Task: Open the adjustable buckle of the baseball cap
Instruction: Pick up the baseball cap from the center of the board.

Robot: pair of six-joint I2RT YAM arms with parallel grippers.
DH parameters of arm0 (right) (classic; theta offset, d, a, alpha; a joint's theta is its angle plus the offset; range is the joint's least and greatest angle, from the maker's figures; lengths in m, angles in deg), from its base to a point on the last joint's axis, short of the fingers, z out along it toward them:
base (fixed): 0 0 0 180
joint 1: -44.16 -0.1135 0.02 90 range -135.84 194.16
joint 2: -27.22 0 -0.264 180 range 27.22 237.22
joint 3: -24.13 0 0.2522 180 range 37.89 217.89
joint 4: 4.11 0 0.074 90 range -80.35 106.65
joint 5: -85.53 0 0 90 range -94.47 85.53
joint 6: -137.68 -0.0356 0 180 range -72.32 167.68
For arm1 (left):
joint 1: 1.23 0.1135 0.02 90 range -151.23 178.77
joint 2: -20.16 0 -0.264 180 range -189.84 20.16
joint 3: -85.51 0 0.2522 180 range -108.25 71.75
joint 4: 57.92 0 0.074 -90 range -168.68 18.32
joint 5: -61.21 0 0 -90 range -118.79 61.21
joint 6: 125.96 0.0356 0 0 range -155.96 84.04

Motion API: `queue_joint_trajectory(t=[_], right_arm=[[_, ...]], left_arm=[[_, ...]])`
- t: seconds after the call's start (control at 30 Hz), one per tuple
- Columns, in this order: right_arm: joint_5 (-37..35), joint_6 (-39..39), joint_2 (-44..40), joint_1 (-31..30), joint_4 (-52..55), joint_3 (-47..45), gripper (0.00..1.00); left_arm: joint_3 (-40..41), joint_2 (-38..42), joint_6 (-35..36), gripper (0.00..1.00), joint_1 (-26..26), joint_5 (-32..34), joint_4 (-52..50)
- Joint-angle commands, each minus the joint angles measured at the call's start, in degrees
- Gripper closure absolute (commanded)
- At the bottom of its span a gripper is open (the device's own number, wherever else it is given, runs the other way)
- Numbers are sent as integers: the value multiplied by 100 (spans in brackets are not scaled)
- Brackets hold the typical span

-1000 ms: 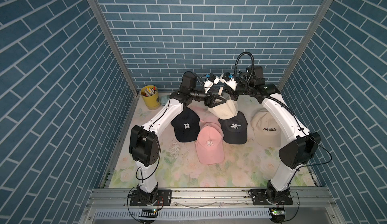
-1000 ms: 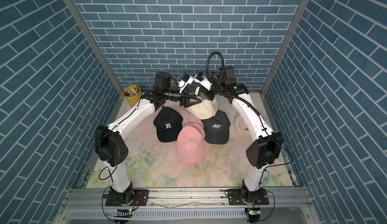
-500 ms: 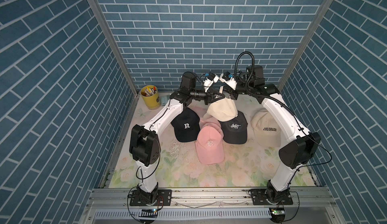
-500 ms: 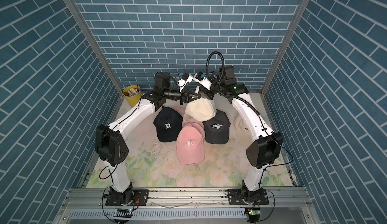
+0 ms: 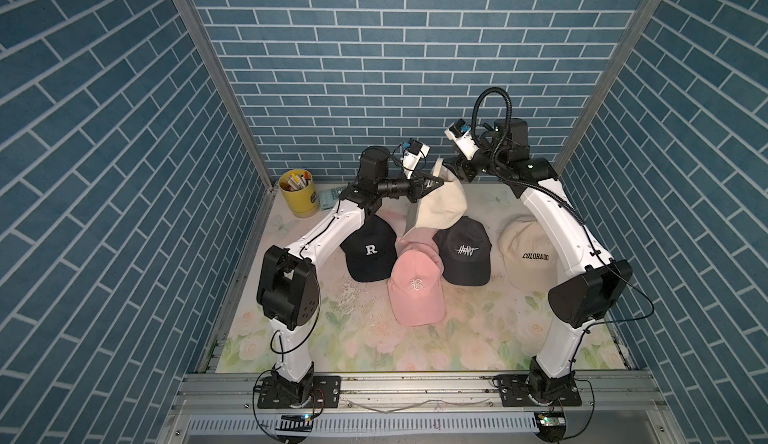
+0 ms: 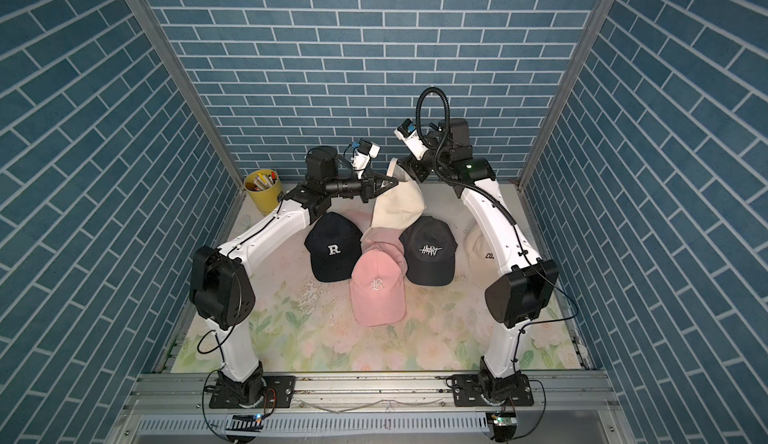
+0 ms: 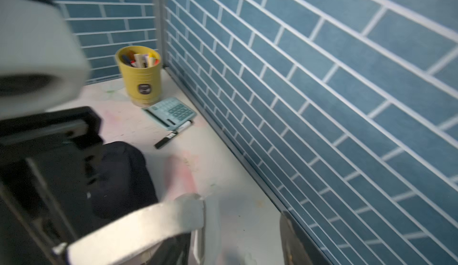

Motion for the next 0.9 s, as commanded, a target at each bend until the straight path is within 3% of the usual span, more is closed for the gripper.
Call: queue_joint_trajectory(t=[0.0,0.17,0.33,0.43,0.53,0.87], right_arm=[[-987,-754,-357,91,-414,-144,39],[-1840,-1191,-525,89,-274,-184,37],[-1530,-1503,-835,-94,-284,-473,35],[-1522,-1512,-1306,-598,-1578,-1777,33],[-2104,-1477,-1607,-1094,-3030,-3067,34],[-2190,-1347,-1301,-1718,-5533,-4159,34]], left_arm=[[123,294,-554,97,28,1136,681],[276,411,-1092,96,17,1698,1352],[315,486,-1449,97,-6,2556,1535],[355,510,-1798,95,-47,3201,1733],[298,489,-2046,95,-103,3651,1768],[206,647,-2209,93,-495,4728,1147]])
